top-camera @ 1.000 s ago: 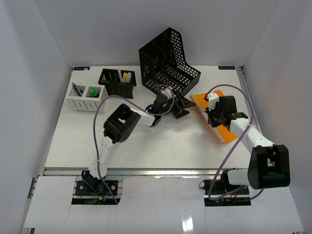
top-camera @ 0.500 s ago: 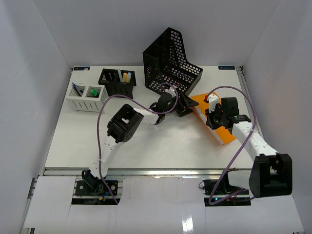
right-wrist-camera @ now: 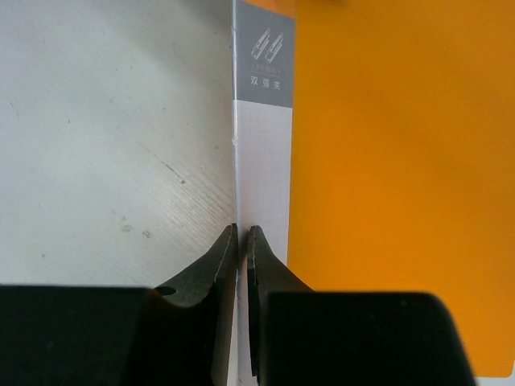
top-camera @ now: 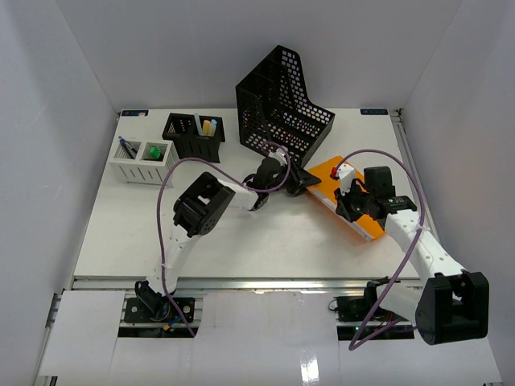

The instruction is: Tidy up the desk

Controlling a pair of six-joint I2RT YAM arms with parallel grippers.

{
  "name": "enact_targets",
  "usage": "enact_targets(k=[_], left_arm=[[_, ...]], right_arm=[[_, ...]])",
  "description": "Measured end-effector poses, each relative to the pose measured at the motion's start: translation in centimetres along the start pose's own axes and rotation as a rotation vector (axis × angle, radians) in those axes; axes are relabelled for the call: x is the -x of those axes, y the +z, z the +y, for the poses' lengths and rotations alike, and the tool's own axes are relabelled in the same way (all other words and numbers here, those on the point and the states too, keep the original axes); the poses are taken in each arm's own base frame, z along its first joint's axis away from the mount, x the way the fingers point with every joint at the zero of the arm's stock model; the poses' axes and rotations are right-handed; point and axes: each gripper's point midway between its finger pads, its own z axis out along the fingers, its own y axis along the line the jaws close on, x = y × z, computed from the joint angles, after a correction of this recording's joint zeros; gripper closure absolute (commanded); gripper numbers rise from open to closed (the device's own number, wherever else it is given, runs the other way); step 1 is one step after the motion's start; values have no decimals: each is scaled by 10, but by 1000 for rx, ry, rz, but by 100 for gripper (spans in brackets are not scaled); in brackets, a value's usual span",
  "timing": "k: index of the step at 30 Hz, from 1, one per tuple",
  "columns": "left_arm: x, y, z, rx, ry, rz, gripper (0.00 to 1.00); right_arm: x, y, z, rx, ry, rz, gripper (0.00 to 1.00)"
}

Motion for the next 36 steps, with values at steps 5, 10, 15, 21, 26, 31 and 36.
enact_targets(k=[5, 10, 15, 21, 26, 31, 36], left_arm=[[-3, -15, -17, -14, -1, -1, 87], [-1, -31, -30, -21, 35, -34, 100], [-6, -48, -34, -14, 56, -28, 100], [-6, -60, -56, -24, 86, -28, 100], [1, -64, -70, -11, 86, -46, 100], [12, -58, -80, 32, 69, -72, 100], [25, -52, -96, 50, 55, -104, 100]], right_arm=[[-8, -1, 6, 25, -33, 30, 92], [-4, -1, 14, 63, -70, 20, 64], [6, -7, 16, 86, -122, 13, 24], [45, -16, 34, 94, -257, -49, 7], [65, -14, 56, 64, -313, -49, 2], [82, -4, 54, -111, -331, -31, 8], [99, 6, 44, -295, -378, -44, 7]])
